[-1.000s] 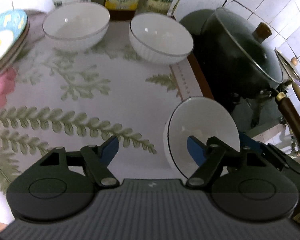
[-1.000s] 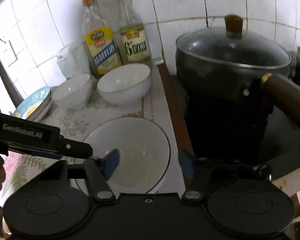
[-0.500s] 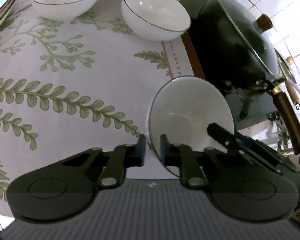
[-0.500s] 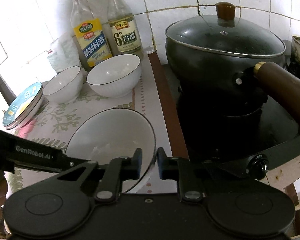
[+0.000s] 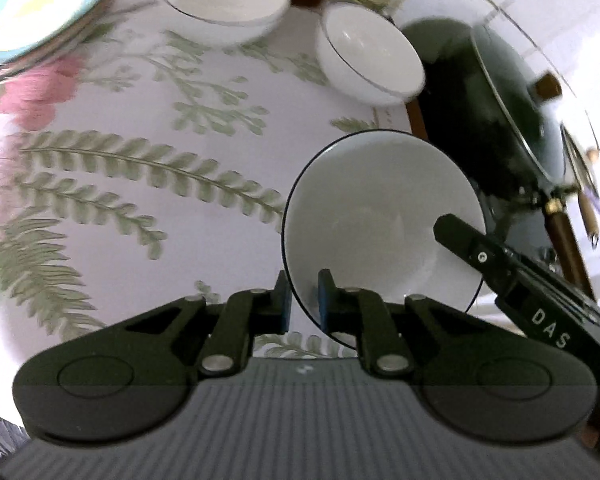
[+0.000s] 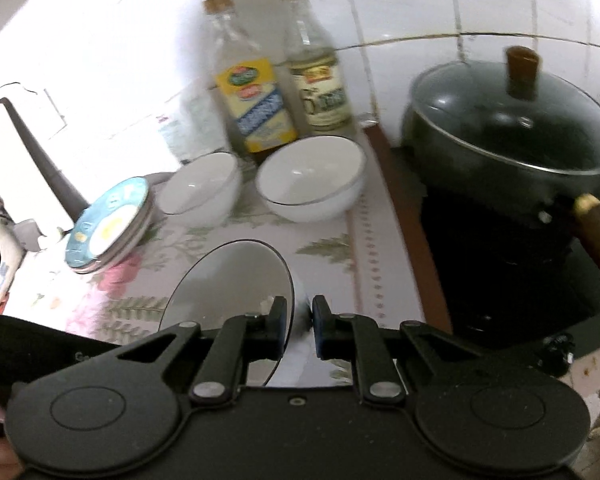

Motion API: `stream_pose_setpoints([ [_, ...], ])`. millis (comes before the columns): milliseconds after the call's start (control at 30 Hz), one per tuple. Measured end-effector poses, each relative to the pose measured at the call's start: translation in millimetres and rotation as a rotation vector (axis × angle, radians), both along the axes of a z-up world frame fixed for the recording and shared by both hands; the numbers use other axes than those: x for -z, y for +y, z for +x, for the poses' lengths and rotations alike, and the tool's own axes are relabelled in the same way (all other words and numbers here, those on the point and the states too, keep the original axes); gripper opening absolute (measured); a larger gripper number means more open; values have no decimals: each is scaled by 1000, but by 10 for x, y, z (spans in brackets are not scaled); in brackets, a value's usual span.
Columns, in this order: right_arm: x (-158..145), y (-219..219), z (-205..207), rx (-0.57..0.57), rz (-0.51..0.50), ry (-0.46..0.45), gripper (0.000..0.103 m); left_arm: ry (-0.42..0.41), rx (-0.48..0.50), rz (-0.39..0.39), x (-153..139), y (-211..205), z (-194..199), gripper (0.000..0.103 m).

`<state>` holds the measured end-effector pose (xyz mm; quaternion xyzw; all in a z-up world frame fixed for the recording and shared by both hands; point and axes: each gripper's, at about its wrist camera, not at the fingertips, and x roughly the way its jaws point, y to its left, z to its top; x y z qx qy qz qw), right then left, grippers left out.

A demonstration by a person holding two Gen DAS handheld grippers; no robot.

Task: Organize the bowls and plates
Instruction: 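Lift the white bowl off the counter with the right gripper, then carry the white bowl beside the plate stack, set it down, open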

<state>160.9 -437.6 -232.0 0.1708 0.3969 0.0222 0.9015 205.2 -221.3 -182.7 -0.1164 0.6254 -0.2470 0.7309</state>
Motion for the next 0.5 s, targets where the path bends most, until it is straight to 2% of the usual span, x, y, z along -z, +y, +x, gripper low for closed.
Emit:
stream_pose_setpoints([
  [233,-173,314,197,-102,8,-16,17,-68,-76,40,-233,337,84,12],
  [500,-338,699,417,-208,27,-54,17,-93,-138,77,-366,755,192,12],
])
